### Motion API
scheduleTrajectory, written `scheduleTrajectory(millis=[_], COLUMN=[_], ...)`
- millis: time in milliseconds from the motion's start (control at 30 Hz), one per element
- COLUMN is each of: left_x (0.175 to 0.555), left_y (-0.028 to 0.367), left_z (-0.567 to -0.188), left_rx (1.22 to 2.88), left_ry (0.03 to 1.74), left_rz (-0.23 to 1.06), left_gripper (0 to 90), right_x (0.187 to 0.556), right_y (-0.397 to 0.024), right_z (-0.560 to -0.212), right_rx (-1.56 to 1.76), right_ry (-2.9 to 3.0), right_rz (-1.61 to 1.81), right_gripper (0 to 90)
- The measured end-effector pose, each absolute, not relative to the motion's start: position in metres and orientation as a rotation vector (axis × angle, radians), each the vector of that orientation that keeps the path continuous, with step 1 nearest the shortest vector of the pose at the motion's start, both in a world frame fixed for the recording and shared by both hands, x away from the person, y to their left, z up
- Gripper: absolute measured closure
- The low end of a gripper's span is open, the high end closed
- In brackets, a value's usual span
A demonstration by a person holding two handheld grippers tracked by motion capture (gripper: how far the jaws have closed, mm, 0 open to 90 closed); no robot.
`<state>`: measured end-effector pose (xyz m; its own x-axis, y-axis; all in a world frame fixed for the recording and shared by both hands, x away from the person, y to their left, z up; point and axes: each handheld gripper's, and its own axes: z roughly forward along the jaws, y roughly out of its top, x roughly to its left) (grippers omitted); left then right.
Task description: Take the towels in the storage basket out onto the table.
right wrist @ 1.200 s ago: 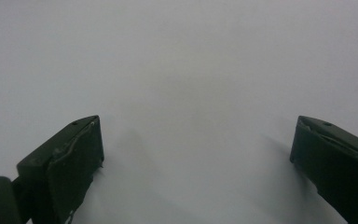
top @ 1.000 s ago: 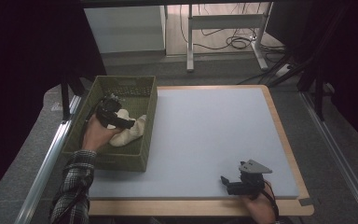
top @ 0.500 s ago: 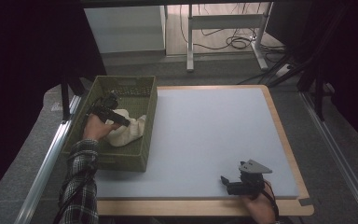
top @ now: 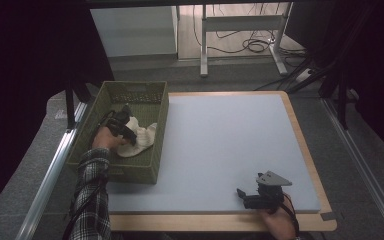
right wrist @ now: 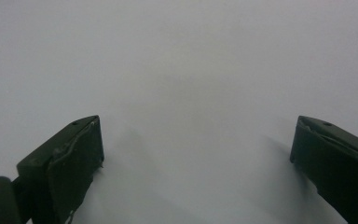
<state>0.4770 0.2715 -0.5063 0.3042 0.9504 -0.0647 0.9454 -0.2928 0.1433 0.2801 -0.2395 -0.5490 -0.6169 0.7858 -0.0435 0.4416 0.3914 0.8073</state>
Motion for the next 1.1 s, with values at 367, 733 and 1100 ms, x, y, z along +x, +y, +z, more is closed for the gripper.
scheduleTrajectory(millis=[367, 733, 1100], left_x=[0.472, 0.457, 0.426], left_y=[0.271, 0.282, 0.295], left_z=[-0.495, -0.459, -0.44], left_rx=[2.45, 2.342, 2.148], left_ry=[1.708, 1.631, 1.503], left_rz=[0.115, 0.252, 0.434], left_gripper=[80.9, 81.0, 81.0], right_x=[0.28, 0.28, 0.28], right_y=[-0.239, -0.239, -0.239], right_z=[-0.549, -0.549, -0.549], right_rx=[1.057, 1.057, 1.056], right_ry=[2.234, 2.233, 2.233], right_rz=[1.106, 1.106, 1.106], right_gripper=[2.5, 2.5, 2.4])
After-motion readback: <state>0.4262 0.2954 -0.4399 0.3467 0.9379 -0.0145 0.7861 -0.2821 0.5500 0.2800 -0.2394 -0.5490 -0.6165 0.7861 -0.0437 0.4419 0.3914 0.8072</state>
